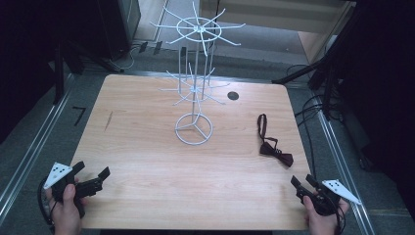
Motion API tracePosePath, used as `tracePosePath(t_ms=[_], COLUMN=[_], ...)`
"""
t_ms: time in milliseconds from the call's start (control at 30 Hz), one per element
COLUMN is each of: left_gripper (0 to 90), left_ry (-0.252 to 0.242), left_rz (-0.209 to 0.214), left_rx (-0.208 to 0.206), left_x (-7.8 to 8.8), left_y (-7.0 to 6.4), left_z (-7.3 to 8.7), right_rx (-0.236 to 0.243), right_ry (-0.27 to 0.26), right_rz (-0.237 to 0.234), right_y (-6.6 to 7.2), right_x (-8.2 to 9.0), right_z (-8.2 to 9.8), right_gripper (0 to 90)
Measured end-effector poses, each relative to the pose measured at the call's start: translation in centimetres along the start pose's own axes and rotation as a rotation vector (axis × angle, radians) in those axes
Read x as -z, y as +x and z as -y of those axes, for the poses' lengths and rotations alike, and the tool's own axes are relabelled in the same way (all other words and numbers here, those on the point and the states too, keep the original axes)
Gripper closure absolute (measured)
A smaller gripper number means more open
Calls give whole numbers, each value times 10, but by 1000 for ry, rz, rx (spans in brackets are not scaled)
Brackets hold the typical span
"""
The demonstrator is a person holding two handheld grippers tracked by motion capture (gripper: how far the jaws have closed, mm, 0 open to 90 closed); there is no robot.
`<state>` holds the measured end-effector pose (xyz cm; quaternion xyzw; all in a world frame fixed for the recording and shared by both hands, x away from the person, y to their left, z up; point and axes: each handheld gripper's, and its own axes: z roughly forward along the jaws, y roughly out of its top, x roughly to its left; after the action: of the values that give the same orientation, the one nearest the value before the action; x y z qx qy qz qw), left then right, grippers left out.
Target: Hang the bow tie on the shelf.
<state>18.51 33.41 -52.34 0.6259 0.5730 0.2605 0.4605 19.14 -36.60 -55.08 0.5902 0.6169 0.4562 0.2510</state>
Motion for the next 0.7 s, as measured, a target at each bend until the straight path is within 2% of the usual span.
tracePosePath(t_ms=[167,300,367,400,567,700], left_gripper=[2,2,2,2,2,2], left_ry=[-1,-8,-5,-4,-4,-5], left_rz=[5,6,5,4,9,12], left_rx=[1,3,4,3,-1,2], left_x=[0,0,0,0,0,0], left_y=[0,1,1,1,1,1], left_z=[0,0,0,0,0,0], right_rx=[12,28,32,40,82,95], right_ry=[32,59,74,88,160,243], right_rz=[-19,-19,-36,-45,-26,-12], right_y=[4,11,15,17,27,31], right_x=[-1,-4,-6,-8,-21,-38], right_z=[-8,-23,-32,-36,-51,-68], right_gripper=[491,511,527,527,539,538])
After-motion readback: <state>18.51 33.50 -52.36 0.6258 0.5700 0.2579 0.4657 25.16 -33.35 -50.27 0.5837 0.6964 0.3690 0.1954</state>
